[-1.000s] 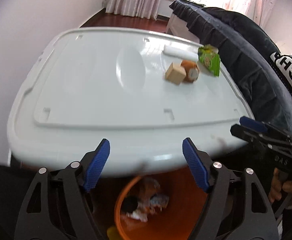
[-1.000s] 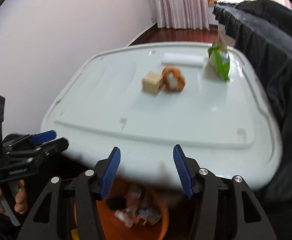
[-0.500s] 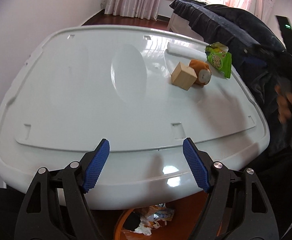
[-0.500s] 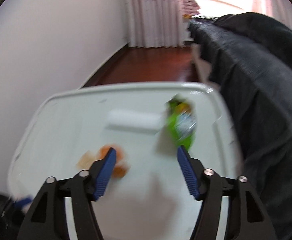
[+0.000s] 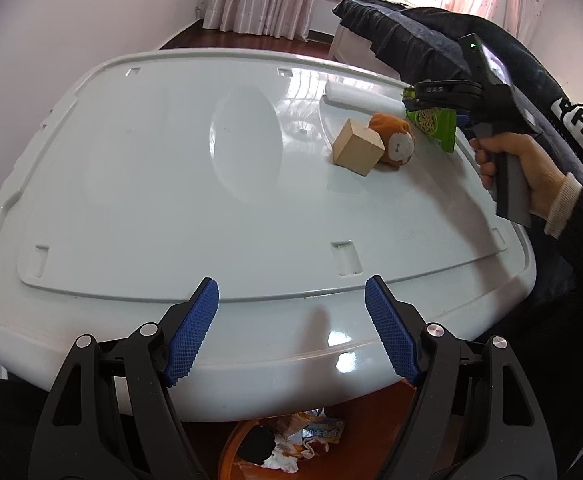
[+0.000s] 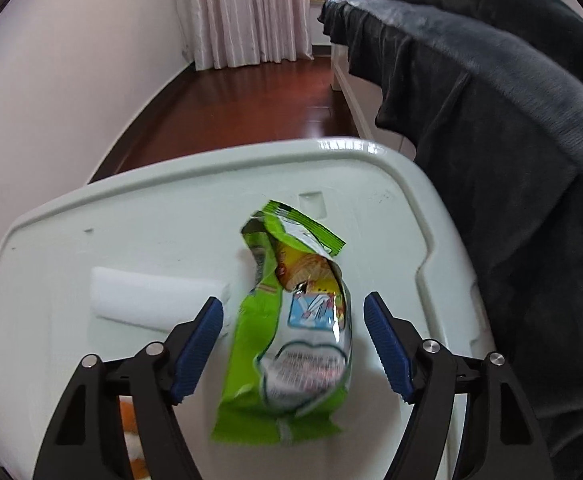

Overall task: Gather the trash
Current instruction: 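Grasp the green snack bag with the right tool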

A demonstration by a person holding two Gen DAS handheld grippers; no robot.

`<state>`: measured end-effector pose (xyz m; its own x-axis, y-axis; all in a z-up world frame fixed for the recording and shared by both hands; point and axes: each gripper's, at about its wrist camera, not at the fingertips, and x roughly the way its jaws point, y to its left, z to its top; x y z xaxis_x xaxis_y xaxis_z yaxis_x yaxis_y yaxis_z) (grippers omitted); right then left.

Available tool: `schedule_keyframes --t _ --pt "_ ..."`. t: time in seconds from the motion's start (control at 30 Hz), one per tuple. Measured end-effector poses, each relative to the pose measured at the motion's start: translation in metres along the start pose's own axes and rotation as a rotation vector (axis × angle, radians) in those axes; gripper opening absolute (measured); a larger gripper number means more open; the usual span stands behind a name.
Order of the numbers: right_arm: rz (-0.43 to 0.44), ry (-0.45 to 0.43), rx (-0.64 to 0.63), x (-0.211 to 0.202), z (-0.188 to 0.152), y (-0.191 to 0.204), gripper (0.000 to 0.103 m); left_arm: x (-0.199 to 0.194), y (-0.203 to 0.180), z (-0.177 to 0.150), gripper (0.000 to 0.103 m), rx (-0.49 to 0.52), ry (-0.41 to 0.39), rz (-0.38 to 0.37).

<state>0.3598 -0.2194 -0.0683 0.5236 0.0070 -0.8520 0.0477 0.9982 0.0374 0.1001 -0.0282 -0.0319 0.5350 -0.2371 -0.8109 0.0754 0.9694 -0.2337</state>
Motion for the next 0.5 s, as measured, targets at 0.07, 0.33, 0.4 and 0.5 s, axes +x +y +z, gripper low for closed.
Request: schedule_keyframes --t 0.07,0.33,0.4,0.5 --pt "-0.033 -0.009 -0.029 0.005 -0.002 0.002 0.059 0.002 0.001 0.0 0.074 -0.005 0.006 -0.001" --pt "0.026 -0.013 0.044 -0.021 -0.014 -0.009 0.036 0.006 0.001 -0.003 0.074 -0.015 0.014 0.008" --pt "0.074 -0.018 0.081 -0.041 -0.021 -0.012 0.036 0.007 0.001 -0.004 0.074 -0.018 0.019 0.009" --pt "0.219 -0.047 0.156 -0.086 -0.039 -0.017 0.036 0.006 -0.002 -0.006 0.074 -0.004 0.013 0.017"
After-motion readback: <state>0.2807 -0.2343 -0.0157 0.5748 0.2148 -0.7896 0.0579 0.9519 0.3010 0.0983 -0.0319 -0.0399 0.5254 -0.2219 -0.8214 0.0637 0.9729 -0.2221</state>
